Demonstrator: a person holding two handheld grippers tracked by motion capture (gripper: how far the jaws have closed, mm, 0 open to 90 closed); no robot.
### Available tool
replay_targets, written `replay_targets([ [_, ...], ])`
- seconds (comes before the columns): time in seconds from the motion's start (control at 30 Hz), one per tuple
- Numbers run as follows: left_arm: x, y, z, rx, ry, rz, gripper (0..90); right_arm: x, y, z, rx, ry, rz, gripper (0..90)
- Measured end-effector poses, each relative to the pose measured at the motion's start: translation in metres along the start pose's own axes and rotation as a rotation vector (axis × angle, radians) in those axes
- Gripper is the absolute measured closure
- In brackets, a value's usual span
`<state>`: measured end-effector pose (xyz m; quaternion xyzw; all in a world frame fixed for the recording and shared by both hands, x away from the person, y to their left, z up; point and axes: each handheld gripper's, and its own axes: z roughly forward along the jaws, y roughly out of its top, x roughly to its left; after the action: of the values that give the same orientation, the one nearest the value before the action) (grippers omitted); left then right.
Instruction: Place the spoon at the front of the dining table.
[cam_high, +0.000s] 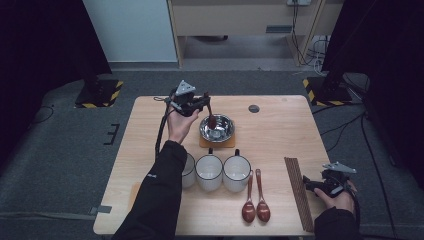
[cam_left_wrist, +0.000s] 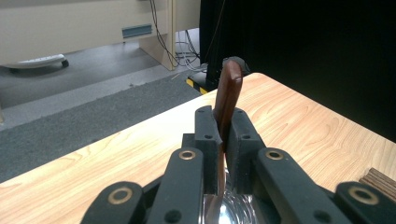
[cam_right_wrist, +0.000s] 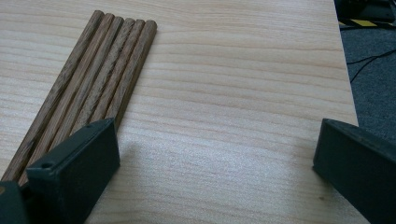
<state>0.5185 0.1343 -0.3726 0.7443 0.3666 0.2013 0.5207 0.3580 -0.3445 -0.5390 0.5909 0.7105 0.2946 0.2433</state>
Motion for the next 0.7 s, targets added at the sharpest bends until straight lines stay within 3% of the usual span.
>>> replay_targets([
  [0.7, 0.005, -0.013, 0.012, 0.04, 0.019, 0.001, 83.7, 0.0, 0.0, 0.0, 0.0, 0.0, 0.0, 0.5],
])
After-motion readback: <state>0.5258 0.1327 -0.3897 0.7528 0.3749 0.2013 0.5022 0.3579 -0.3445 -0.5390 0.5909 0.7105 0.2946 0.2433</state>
